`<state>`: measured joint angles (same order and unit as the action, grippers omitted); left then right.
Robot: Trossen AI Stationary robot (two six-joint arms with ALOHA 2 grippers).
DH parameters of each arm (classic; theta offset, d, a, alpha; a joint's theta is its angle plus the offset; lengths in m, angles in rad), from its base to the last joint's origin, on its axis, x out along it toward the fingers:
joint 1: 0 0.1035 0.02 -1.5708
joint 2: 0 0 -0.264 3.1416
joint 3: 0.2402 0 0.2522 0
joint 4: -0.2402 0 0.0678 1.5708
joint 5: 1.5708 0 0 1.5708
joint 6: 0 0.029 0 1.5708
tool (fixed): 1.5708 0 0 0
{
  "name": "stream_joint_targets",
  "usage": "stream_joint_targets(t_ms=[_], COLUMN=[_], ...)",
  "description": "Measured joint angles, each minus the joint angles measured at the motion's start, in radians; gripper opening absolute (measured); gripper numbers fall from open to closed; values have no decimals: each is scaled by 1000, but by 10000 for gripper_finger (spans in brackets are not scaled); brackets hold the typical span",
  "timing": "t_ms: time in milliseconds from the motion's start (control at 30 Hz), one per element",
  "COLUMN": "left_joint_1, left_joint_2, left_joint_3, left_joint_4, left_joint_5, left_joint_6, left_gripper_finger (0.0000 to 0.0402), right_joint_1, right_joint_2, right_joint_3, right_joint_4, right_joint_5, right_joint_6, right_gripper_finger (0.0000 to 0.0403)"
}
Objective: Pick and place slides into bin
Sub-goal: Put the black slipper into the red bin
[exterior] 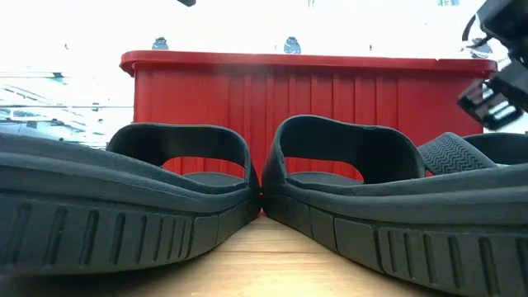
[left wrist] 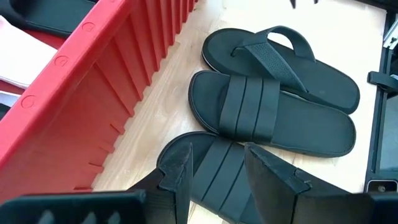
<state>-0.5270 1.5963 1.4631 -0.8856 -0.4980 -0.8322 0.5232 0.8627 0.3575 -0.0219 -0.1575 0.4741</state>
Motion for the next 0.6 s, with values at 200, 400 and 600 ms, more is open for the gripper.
stream_joint_targets(t_ms=[200, 400, 600], left_joint_1=[0, 6, 29], left_joint_2=[0, 0, 0], left_joint_3=[0, 0, 0], left_joint_4=[0, 0, 8], left_joint_5=[0, 0, 0], left_joint_6=[0, -11, -17], left_gripper_finger=[141, 141, 141], right_joint_1=[1, 1, 1], right_joint_2=[0, 4, 24], right_joint_3=[-80, -181, -227], right_joint_4=[39, 245, 297], right_joint_5=[22, 31, 57], right_joint_6=[50, 138, 143], right_gripper_finger=[130, 130, 130])
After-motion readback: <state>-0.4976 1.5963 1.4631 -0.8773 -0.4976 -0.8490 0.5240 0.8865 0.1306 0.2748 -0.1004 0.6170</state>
